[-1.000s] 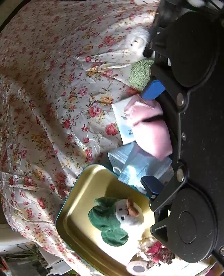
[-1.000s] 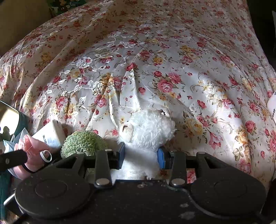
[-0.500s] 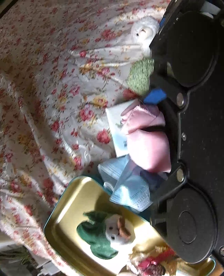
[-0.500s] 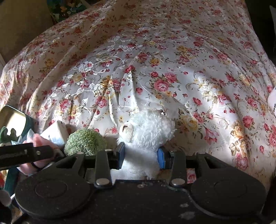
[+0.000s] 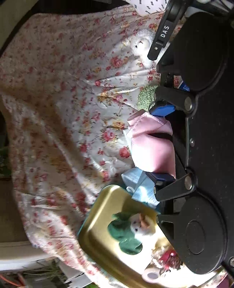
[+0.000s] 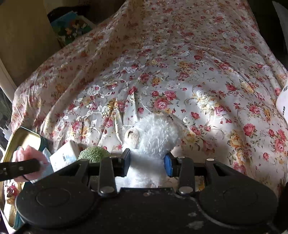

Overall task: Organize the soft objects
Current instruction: 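Carry the pink cloth over the tray with the left gripper while the right gripper carries the lamb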

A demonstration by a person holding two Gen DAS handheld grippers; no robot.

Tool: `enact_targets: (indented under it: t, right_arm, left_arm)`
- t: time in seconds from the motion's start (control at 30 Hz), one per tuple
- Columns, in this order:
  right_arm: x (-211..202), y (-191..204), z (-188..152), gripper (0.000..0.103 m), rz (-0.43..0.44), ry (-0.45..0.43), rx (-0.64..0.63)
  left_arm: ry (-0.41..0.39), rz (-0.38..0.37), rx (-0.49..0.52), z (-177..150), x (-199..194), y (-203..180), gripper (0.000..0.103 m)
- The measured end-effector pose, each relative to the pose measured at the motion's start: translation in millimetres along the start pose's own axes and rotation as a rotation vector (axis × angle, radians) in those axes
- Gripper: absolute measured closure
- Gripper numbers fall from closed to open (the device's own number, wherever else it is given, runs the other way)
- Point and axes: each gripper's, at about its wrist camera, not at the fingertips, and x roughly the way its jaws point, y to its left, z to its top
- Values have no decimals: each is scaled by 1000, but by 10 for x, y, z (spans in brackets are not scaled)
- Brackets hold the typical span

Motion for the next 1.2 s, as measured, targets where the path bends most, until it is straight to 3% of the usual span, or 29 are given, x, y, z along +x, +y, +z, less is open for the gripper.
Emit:
enact_targets:
  t: [0.23,0.37,0.73,0.97,1.13,1.2]
  right_arm:
    - [-12,-28,-48,66,-1,-23,0]
    - [2,-8,-89,66,-3,-30,-9]
    - [5,107,-206,66,15,-62,-54]
    - [-143,286,-222,66,38,-92,-80]
    - [-314,596,-172,76,84,-101,-120]
    - [-355,757,-128,86,121,-92,-131]
  left_arm:
    - [-75,52,22,44,-226,205,46]
    - [-88,76,-33,97,-313,497,46]
    - [-165,225,-135,170,-557,1215,46]
    - [-163,239,-217,194,-674,1602,46]
    - [-166,263,-255,267,-696,1801,46]
    - [-170,278,-261,299,-683,1825,46]
